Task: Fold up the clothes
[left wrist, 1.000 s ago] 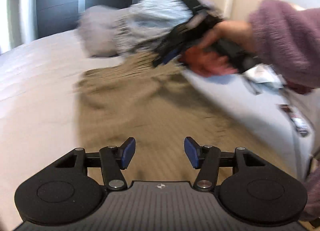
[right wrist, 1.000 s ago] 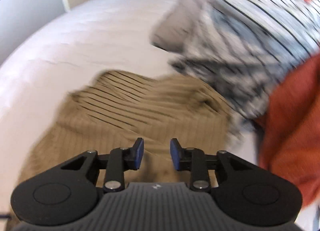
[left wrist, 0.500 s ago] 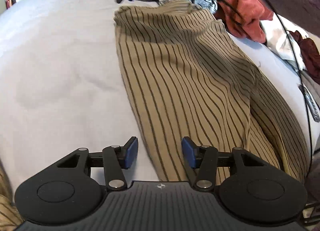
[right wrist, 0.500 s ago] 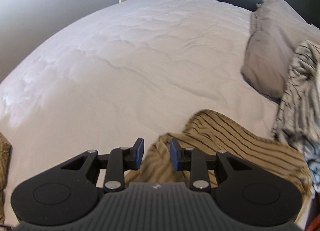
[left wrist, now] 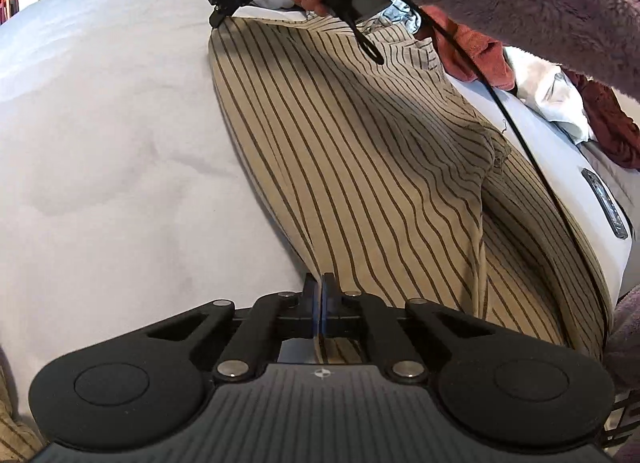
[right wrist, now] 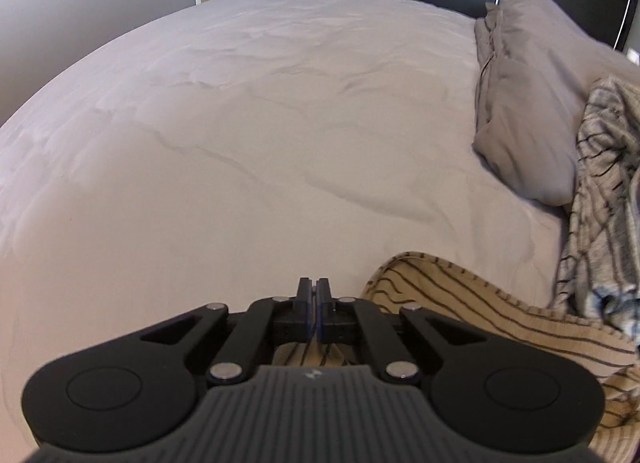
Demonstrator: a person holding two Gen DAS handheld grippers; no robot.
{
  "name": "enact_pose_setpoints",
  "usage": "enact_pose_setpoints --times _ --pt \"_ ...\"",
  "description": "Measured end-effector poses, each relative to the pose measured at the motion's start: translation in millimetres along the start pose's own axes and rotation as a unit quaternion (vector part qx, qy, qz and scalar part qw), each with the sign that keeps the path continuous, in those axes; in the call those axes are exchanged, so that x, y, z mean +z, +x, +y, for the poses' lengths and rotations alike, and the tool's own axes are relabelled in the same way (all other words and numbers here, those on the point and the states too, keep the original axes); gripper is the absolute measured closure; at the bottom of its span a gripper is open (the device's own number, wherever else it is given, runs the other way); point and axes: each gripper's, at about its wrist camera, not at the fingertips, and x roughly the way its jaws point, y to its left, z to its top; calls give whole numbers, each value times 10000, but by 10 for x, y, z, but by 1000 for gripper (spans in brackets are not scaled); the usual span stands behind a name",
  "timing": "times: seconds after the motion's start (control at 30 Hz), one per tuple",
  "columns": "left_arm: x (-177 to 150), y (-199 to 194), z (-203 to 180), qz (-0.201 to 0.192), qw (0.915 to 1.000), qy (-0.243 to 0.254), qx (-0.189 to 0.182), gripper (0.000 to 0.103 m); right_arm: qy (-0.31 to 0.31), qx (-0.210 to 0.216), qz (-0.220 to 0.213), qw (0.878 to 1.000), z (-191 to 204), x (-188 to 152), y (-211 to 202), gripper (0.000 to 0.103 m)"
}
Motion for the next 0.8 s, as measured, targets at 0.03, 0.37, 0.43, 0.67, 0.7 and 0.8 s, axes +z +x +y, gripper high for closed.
enact_pose_setpoints --times 0.03,0.37,0.43,0.67,0.7,0.8 --pt "-4 -3 10 20 10000 -40 -19 103 12 11 23 10000 0 -4 44 101" --pt "36 -226 126 42 9983 -554 201 55 163 -388 -353 9985 -49 34 -375 60" --pt "72 -344 97 3 9982 -522 294 55 118 -238 -389 9989 -29 3 -687 60" --pt "188 -934 -260 102 9998 138 -87 55 253 269 -309 9988 29 -625 -1820 53" --pt "183 -1028 -338 114 9994 319 -43 55 354 347 -285 9984 25 -770 -1974 53" --pt "99 -1191 -601 210 9955 898 216 53 650 511 -211 9964 22 -1238 -2408 52"
